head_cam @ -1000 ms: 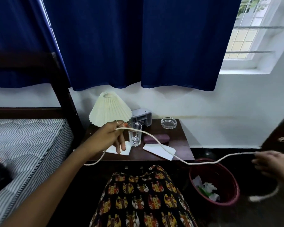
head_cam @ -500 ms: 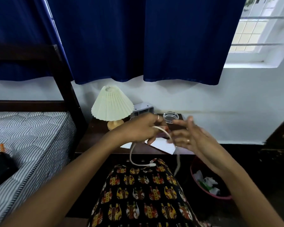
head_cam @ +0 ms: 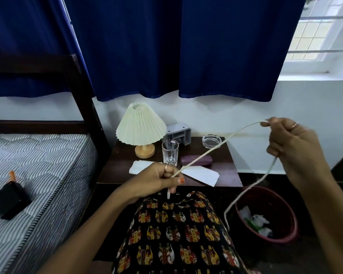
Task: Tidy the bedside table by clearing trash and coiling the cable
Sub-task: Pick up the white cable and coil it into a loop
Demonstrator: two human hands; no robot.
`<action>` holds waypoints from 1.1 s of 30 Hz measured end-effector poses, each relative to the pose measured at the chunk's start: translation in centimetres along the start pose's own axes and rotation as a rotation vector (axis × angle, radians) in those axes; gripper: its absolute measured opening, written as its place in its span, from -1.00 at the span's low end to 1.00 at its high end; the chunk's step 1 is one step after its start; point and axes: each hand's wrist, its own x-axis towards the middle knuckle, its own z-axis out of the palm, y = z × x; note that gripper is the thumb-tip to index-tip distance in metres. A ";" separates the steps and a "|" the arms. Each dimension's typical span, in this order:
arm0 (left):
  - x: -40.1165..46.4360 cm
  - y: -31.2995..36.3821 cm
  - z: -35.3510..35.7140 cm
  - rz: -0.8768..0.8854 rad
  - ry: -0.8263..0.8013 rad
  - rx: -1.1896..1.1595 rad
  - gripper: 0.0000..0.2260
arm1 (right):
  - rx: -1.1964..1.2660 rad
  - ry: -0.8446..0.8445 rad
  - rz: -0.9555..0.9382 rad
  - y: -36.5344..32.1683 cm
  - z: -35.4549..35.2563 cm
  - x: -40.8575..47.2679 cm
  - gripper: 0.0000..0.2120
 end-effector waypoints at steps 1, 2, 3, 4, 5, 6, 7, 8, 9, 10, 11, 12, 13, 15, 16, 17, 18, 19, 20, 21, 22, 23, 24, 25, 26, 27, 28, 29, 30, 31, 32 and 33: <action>-0.2 -0.4 0.1 -0.004 0.018 -0.010 -0.90 | 0.015 0.033 0.005 0.2 -0.4 0.4 -0.79; -0.5 -0.7 0.1 -0.008 0.032 -0.035 -0.88 | 0.016 0.064 0.011 0.4 -0.8 0.8 -0.79; -0.7 -0.9 0.1 -0.008 0.044 -0.057 -0.86 | 0.009 0.091 0.019 0.8 -1.0 1.2 -0.79; -1.0 -1.0 0.1 -0.012 0.051 -0.085 -0.84 | 0.001 0.114 0.030 1.2 -1.2 1.5 -0.79; -1.3 -1.1 0.1 -0.015 0.051 -0.132 -0.83 | -0.005 0.137 0.045 1.6 -1.3 1.7 -0.80; -1.5 -1.0 0.0 -0.022 0.046 -0.203 -0.83 | -0.009 0.164 0.064 2.1 -1.2 1.9 -0.80; -1.6 -0.9 0.1 -0.022 0.044 -0.307 -0.83 | -0.015 0.190 0.088 2.8 -1.2 2.1 -0.79; -1.7 -0.5 0.2 -0.016 0.051 -0.434 -0.83 | -0.026 0.210 0.112 3.4 -1.0 2.2 -0.80; -1.6 0.0 0.4 0.006 0.075 -0.564 -0.82 | -0.046 0.224 0.136 4.3 -0.8 2.2 -0.80; -1.5 0.6 0.6 0.037 0.110 -0.690 -0.81 | -0.086 0.224 0.156 5.3 -0.5 2.2 -0.81; -1.2 1.2 0.7 0.078 0.145 -0.809 -0.79 | -0.146 0.209 0.171 6.3 0.0 2.0 -0.81; -0.9 2.0 0.8 0.122 0.169 -0.925 -0.78 | -0.218 0.181 0.171 7.3 0.5 1.7 -0.80; -0.6 2.7 0.8 0.170 0.180 -1.019 -0.77 | -0.293 0.140 0.157 8.4 1.1 1.3 -0.77; 0.2 4.1 0.6 0.246 0.172 -1.110 -0.74 | -0.440 0.017 0.128 9.8 2.4 0.1 -0.74; 0.5 4.8 0.5 0.271 0.160 -1.121 -0.73 | -0.502 -0.059 0.129 10.3 3.1 -0.7 -0.76; 0.8 5.4 0.4 0.292 0.154 -1.122 -0.72 | -0.553 -0.133 0.136 10.7 3.7 -1.6 -0.79; 1.2 5.9 0.2 0.306 0.157 -1.116 -0.73 | -0.593 -0.197 0.132 10.9 4.3 -2.4 -0.82; 1.6 6.2 0.1 0.315 0.173 -1.100 -0.73 | -0.625 -0.255 0.113 11.0 4.8 -3.1 -0.84; 2.0 6.6 -0.1 0.312 0.200 -1.077 -0.74 | -0.644 -0.320 0.077 10.8 5.4 -3.8 -0.85; 2.4 6.8 -0.4 0.298 0.236 -1.045 -0.75 | -0.655 -0.391 0.026 10.6 5.8 -4.5 -0.84; 2.9 6.9 -0.6 0.272 0.275 -1.009 -0.76 | -0.670 -0.463 -0.028 10.3 6.1 -5.1 -0.85; 3.3 7.0 -0.9 0.237 0.313 -0.976 -0.77 | -0.693 -0.521 -0.078 9.9 6.3 -5.6 -0.86; 3.6 7.0 -1.2 0.199 0.348 -0.949 -0.78 | -0.716 -0.563 -0.117 9.6 6.5 -6.0 -0.86; 3.9 6.9 -1.4 0.167 0.374 -0.927 -0.79 | -0.739 -0.595 -0.148 9.4 6.4 -6.4 -0.85; 4.0 6.8 -1.6 0.144 0.390 -0.908 -0.80 | -0.762 -0.627 -0.177 8.9 6.3 -6.6 -0.82; 4.1 6.6 -1.8 0.126 0.396 -0.891 -0.81 | -0.784 -0.658 -0.205 8.4 6.1 -6.8 -0.76; 4.2 6.4 -1.9 0.110 0.401 -0.871 -0.82 | -0.801 -0.685 -0.240 7.7 5.9 -6.9 -0.69; 4.2 6.2 -2.0 0.095 0.404 -0.846 -0.82 | -0.819 -0.697 -0.282 6.9 5.7 -6.9 -0.62; 4.2 6.0 -2.1 0.083 0.408 -0.816 -0.83 | -0.838 -0.696 -0.336 6.1 5.5 -6.8 -0.57; 4.2 5.8 -2.1 0.073 0.411 -0.784 -0.83 | -0.851 -0.689 -0.398 5.2 5.3 -6.7 -0.57; 4.1 5.7 -2.0 0.066 0.410 -0.748 -0.83 | -0.859 -0.683 -0.462 4.4 5.1 -6.5 -0.60; 4.1 5.6 -2.0 0.063 0.406 -0.705 -0.83 | -0.871 -0.677 -0.516 3.6 5.0 -6.2 -0.63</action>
